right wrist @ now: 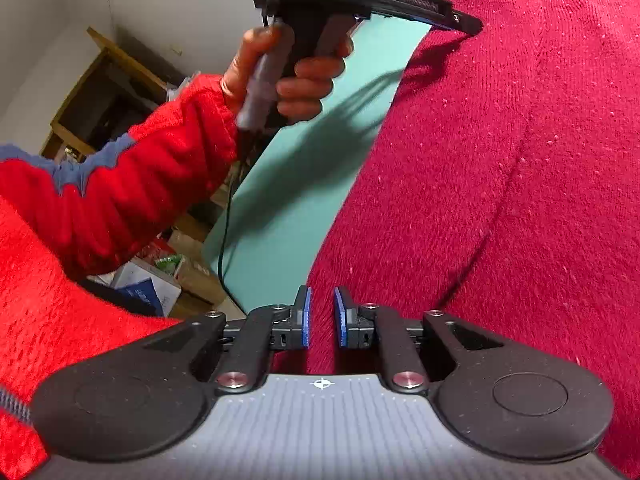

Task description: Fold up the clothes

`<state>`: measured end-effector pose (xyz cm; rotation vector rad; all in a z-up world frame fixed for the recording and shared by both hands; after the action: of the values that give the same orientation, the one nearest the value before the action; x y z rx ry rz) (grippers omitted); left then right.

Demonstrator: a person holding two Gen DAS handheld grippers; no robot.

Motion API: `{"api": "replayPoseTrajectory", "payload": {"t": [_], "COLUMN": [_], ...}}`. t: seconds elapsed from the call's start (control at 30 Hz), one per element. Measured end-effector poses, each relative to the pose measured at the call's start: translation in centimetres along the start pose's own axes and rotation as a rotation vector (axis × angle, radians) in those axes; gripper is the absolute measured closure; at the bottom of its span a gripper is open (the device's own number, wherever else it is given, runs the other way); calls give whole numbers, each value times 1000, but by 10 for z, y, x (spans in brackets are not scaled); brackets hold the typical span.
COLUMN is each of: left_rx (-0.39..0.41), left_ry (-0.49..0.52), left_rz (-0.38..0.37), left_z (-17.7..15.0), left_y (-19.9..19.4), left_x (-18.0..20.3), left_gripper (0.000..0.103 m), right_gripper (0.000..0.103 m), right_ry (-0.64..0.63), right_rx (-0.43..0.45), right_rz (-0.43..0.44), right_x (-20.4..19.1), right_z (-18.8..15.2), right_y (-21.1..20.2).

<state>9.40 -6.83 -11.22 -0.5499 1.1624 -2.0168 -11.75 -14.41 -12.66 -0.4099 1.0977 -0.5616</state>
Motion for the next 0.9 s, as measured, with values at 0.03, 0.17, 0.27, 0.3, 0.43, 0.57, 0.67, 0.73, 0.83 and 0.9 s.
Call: {"api": "replayPoseTrajectory", "payload": {"t": [0.03,0.17,0.27,0.3,0.43,0.57,0.67,0.73,0.83,0.9], "left_rx": [16,34,-7,-9,-19,-67,-52,-55,-79,-83], "left_ry": [-10,-35,-42,-48,-64,-71,-88,-99,-113,-139], "left_rz": [-13,-50,-9,7,63,98,98,85,81,122], "left_z": [-3,-20,-40,-45,-63,-85,-93,-99,-109,-119], "left_y": [-7,-22,-17,-19,-33,-40,-55,-55,-49,-44], "left_x": [2,15,26,29,44,64,83,99,121,128], "left_gripper": [71,64,64,64,58,58,57,47,46,46], "right_gripper": [86,91,91,91,91,89,73,74,74,77], "right_ry": [-5,3,-23,-35,-88,-81,-65,-26,47,108], "right_rx": [-12,-64,-74,-79,-93,-87,-76,-37,35,85], "right_rz": [3,-52,-49,-50,-64,-129,-191,-189,-180,-169], "right_x": [0,13,15,15,18,33,48,55,65,73], "right_z": [-2,-7,-6,-5,-6,-20,-37,-52,-71,-77], "right_y": [1,14,15,14,6,-25,-51,-63,-81,-90]}}
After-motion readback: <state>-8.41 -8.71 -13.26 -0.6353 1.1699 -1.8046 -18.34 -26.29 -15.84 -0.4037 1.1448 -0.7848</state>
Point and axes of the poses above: each gripper's, at about its wrist camera, not at the fingertips, and y roughly the way its jaws point, x to its right, z to its top, the point moved 8 cm from there along y, roughly the way its jaws point, and after that the axes turned 12 degrees about -x, right-handed, at the moved point
